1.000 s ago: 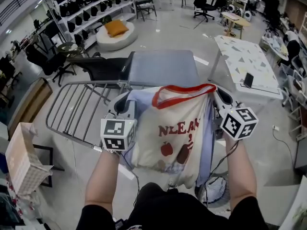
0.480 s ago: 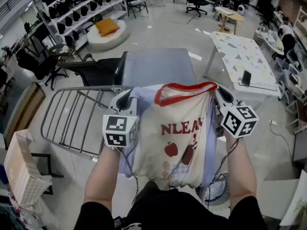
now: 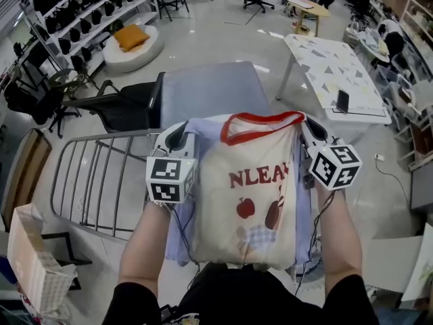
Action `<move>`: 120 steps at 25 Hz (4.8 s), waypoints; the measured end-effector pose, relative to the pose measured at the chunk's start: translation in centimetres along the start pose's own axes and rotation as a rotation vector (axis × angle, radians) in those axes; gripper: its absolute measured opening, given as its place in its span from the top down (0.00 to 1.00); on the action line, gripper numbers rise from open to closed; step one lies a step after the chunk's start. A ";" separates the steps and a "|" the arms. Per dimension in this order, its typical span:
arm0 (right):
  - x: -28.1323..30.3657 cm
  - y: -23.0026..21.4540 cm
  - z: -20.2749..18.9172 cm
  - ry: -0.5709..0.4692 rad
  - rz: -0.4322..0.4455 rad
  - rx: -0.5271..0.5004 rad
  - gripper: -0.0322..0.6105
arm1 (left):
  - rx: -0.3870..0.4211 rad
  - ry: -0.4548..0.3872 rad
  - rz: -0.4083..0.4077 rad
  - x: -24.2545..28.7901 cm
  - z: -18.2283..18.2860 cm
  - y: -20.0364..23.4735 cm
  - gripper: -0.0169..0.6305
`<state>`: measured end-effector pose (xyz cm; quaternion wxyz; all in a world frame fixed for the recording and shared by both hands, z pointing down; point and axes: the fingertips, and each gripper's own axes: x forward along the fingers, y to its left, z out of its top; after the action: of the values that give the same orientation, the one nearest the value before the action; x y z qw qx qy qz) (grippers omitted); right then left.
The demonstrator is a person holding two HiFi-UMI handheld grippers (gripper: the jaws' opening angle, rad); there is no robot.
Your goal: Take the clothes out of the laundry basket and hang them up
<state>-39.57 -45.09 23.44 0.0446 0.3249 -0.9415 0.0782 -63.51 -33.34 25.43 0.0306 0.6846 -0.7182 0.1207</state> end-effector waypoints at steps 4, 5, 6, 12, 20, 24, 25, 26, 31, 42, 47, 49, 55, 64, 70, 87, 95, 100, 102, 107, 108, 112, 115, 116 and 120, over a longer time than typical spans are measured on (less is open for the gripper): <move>2.7 -0.8 -1.9 0.052 -0.026 -0.003 0.93 | 0.023 0.044 -0.016 2.9 -2.0 0.8 0.95; 3.2 -1.1 -2.8 0.068 -0.030 -0.004 0.93 | 0.037 0.057 -0.016 3.6 -3.0 0.9 0.95; 3.7 -1.5 -3.7 0.084 -0.035 -0.005 0.93 | 0.048 0.070 -0.015 4.3 -4.1 0.9 0.95; 5.7 -3.2 -8.8 0.194 -0.060 -0.005 0.93 | 0.025 0.164 -0.029 7.2 -9.7 0.5 0.95; 7.9 -4.1 -13.7 0.295 -0.066 -0.013 0.93 | 0.031 0.243 -0.048 9.2 -13.9 0.0 0.95; 8.3 -4.5 -15.5 0.339 -0.074 -0.019 0.92 | 0.036 0.280 -0.057 9.7 -15.4 -0.3 0.95; 8.4 -4.6 -15.9 0.350 -0.075 -0.019 0.92 | 0.036 0.289 -0.060 9.8 -15.8 -0.4 0.95; 8.4 -4.6 -16.2 0.359 -0.074 -0.019 0.92 | 0.039 0.297 -0.062 9.8 -16.1 -0.5 0.95; 8.5 -4.8 -17.1 0.386 -0.065 -0.009 0.90 | 0.075 0.310 -0.078 10.1 -16.3 -0.7 0.95; 8.0 -5.4 -17.8 0.440 -0.060 -0.035 0.73 | 0.110 0.369 -0.081 9.3 -17.1 0.0 0.77; 7.3 -5.4 -17.7 0.450 -0.056 -0.035 0.71 | 0.125 0.364 -0.068 8.4 -16.6 0.0 0.75; 7.0 -5.3 -17.6 0.449 -0.052 -0.037 0.70 | 0.131 0.363 -0.064 8.0 -16.3 -0.2 0.74; 6.0 -4.5 -16.5 0.424 -0.036 -0.048 0.70 | 0.146 0.386 -0.049 6.3 -16.1 0.1 0.69; 4.2 -3.1 -14.4 0.355 0.012 -0.035 0.70 | 0.158 0.476 -0.074 3.7 -17.0 -1.4 0.62; 3.6 -2.5 -13.0 0.322 0.042 -0.029 0.70 | 0.153 0.463 -0.052 2.2 -16.0 -1.9 0.61; -1.3 2.6 -10.5 0.231 0.246 -0.046 0.92 | 0.081 0.345 0.064 -5.0 -11.3 -7.2 0.71; -3.7 6.2 -10.8 0.227 0.336 -0.058 0.94 | 0.060 0.307 0.120 -9.8 -10.9 -8.8 0.95; -4.8 8.8 -10.6 0.228 0.369 -0.073 0.95 | 0.034 0.286 0.115 -12.2 -10.5 -8.8 0.95; -5.4 10.0 -10.6 0.227 0.373 -0.076 0.94 | 0.029 0.274 0.100 -13.4 -10.4 -9.0 0.95; -7.4 13.6 -10.2 0.217 0.359 -0.087 0.94 | 0.018 0.232 0.047 -17.2 -10.0 -9.0 0.95; -7.9 14.3 -10.1 0.214 0.354 -0.088 0.94 | 0.018 0.226 0.037 -17.9 -10.0 -9.0 0.95; -10.5 16.5 -9.8 0.203 0.323 -0.086 0.95 | 0.028 0.208 -0.007 -20.3 -9.7 -9.6 0.95; -12.8 17.7 -9.7 0.195 0.290 -0.082 0.94 | 0.029 0.188 -0.049 -22.0 -9.3 -10.3 0.95; -13.7 18.0 -9.6 0.191 0.275 -0.079 0.94 | 0.028 0.179 -0.066 -22.5 -9.1 -10.7 0.95; -17.7 18.8 -9.3 0.168 0.205 -0.063 0.94 | 0.031 0.149 -0.142 -24.5 -8.5 -13.1 0.95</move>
<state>-37.01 -18.19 28.03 0.1253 0.2175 -0.9647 0.0795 -50.04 -8.06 30.22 0.0819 0.7232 -0.6617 0.1800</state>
